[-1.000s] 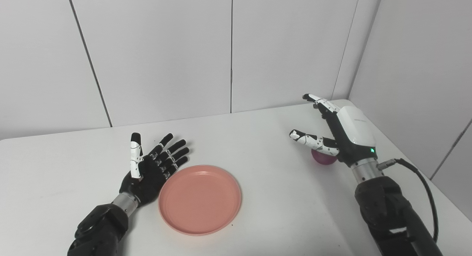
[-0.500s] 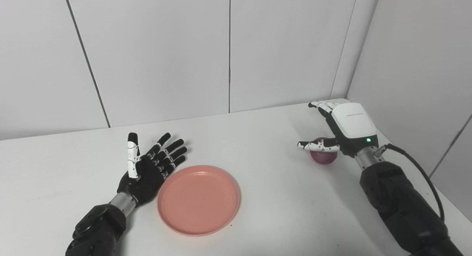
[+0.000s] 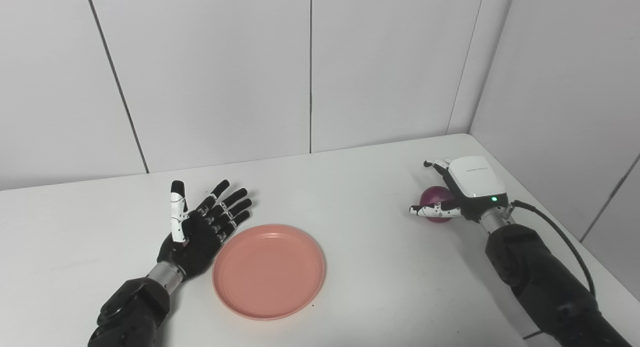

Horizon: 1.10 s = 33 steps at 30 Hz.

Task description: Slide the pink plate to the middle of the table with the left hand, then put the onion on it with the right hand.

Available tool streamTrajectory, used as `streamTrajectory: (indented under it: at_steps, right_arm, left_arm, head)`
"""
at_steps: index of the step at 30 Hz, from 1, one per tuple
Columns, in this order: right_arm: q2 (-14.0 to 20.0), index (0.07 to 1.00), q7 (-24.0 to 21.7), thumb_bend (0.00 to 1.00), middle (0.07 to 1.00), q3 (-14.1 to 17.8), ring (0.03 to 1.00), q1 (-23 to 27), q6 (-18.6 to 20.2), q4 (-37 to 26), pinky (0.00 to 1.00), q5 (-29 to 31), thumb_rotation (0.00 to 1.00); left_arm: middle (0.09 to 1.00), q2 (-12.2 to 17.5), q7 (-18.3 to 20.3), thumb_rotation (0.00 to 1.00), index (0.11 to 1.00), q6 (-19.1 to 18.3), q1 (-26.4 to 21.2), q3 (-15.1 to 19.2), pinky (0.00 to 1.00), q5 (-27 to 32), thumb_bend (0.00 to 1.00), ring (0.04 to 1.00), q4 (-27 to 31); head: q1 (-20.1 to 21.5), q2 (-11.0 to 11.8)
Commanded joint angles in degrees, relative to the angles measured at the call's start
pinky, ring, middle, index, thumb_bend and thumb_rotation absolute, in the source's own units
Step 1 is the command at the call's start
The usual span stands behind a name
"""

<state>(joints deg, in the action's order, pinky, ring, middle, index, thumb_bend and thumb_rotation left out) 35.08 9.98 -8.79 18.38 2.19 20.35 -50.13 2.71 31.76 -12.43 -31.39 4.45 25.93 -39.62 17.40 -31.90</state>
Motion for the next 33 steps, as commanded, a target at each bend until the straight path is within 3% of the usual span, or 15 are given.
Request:
streamTrajectory:
  at_steps: [1, 19, 24, 28, 33]
  right_arm:
    - [0.17, 0.77, 0.7, 0.82, 0.773, 0.6, 0.706, 2.19, -0.3, -0.78, 0.54, 1.49, 0.76]
    - [-1.84, 0.762, 2.55, 0.81, 0.762, -0.24, 0.69, 0.54, -1.13, 1.25, 0.54, 4.67, 0.73]
    - [-2.11, 0.716, 3.1, 0.78, 0.709, -0.32, 0.618, 0.15, -1.16, 1.0, 0.49, 5.33, 0.69]
    - [-1.91, 0.624, 3.31, 0.74, 0.592, -0.64, 0.467, 0.24, -1.4, 1.37, 0.36, 5.31, 0.72]
    - [-1.61, 0.525, 2.27, 0.68, 0.477, -1.09, 0.38, 0.36, -0.42, 1.62, 0.3, 5.26, 0.69]
  left_arm:
    - [0.849, 0.83, -2.33, 1.0, 0.992, -2.93, 2.98, -0.19, 0.94, -1.89, 0.82, 0.863, -3.12]
    - [0.848, 0.97, -2.24, 1.0, 0.982, -2.15, 2.89, -0.31, 0.93, -2.47, 0.82, 0.858, -3.65]
    - [0.845, 0.93, -2.46, 1.0, 0.967, -2.5, 2.95, -0.33, 0.93, -2.46, 0.83, 0.86, -3.31]
    - [0.841, 0.85, -3.02, 1.0, 0.958, -2.96, 3.05, -0.3, 0.93, -2.53, 0.83, 0.858, -2.78]
    - [0.839, 0.85, -3.1, 1.0, 0.957, -3.4, 3.15, -0.32, 0.93, -2.39, 0.83, 0.859, -2.21]
  head:
    - [-0.18, -0.14]
    - [-0.59, -0.23]
    - [-0.63, -0.39]
    - [-0.67, -0.37]
    - [-0.67, -0.37]
